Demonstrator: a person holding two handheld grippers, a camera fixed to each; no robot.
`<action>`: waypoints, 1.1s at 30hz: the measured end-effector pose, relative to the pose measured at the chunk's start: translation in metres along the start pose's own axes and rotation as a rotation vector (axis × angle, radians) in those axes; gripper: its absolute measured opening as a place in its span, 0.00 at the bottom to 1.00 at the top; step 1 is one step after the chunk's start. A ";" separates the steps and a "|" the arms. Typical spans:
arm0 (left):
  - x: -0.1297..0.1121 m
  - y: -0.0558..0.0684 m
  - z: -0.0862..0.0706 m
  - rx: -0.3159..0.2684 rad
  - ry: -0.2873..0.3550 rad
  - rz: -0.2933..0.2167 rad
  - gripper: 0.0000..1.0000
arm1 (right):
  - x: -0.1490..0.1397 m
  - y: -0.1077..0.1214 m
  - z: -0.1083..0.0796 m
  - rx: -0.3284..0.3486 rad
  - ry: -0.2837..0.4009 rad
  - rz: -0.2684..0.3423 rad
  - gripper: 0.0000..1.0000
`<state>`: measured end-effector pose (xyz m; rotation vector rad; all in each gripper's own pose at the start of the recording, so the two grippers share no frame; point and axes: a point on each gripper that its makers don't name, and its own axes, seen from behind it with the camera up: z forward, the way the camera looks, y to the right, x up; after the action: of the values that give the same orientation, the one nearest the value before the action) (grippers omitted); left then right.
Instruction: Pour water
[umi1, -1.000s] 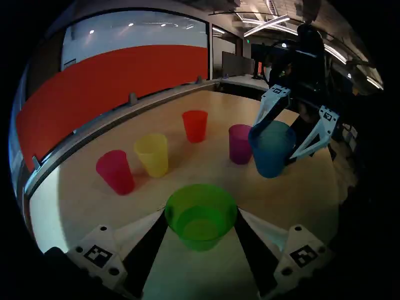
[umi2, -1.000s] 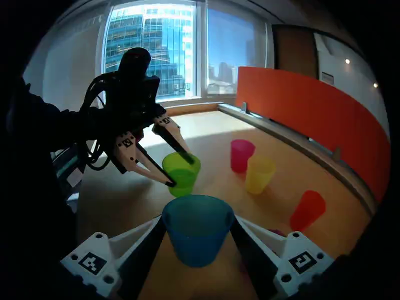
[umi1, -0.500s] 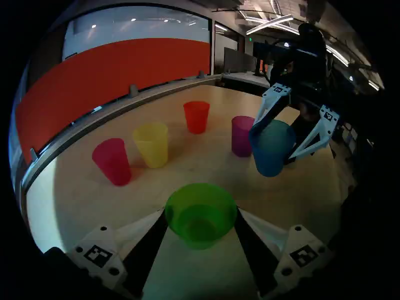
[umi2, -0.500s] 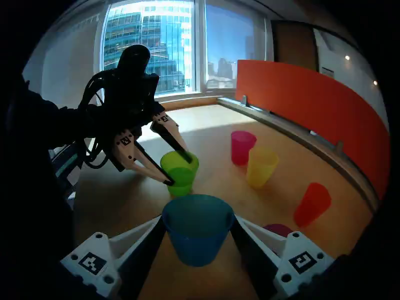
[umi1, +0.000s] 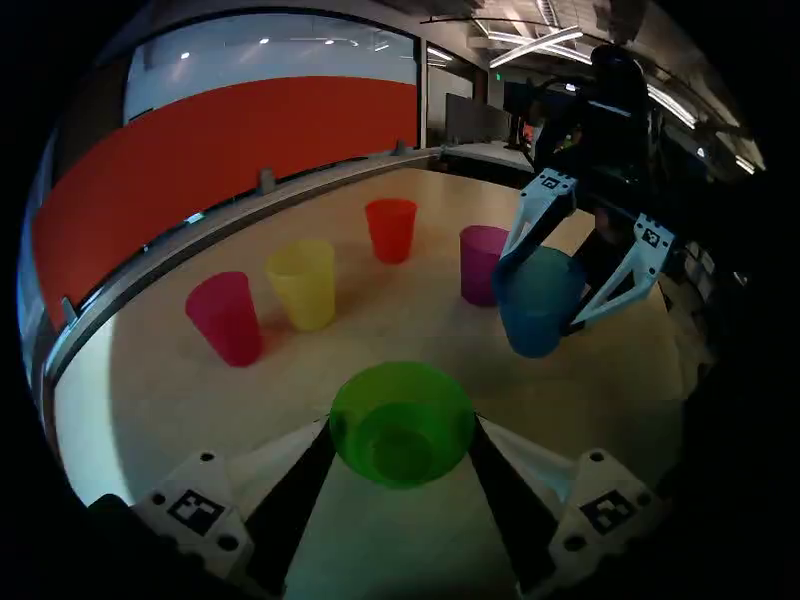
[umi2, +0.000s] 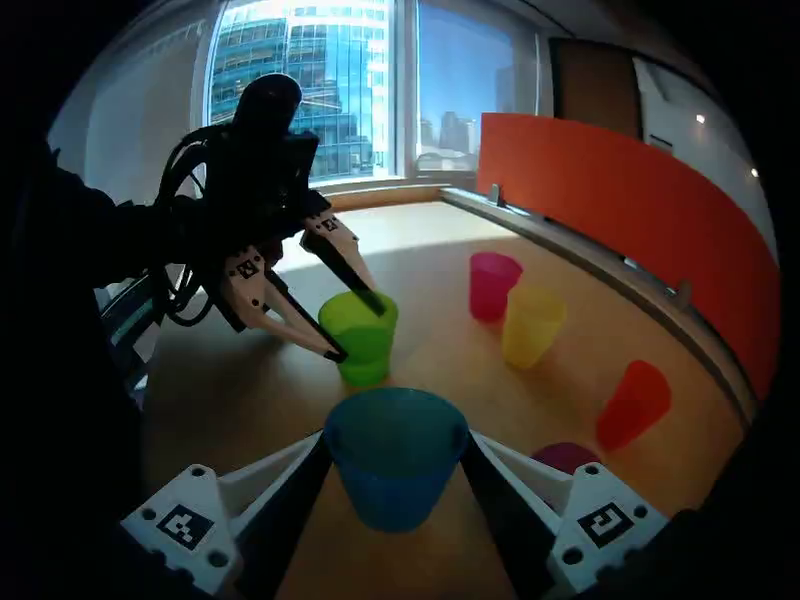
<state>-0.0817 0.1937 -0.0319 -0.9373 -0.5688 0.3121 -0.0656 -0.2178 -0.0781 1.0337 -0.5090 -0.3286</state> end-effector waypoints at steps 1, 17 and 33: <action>-0.001 0.000 0.000 0.000 -0.003 0.002 0.89 | -0.001 0.000 0.001 -0.001 -0.002 -0.003 0.91; -0.007 0.001 -0.005 0.002 -0.027 0.001 1.00 | -0.008 -0.002 0.015 -0.021 -0.010 -0.033 0.91; -0.013 0.001 -0.015 0.014 -0.036 0.007 1.00 | -0.019 -0.001 0.013 -0.033 -0.020 -0.034 0.91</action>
<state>-0.0835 0.1783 -0.0435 -0.9219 -0.5961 0.3391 -0.0888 -0.2185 -0.0784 1.0094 -0.5023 -0.3767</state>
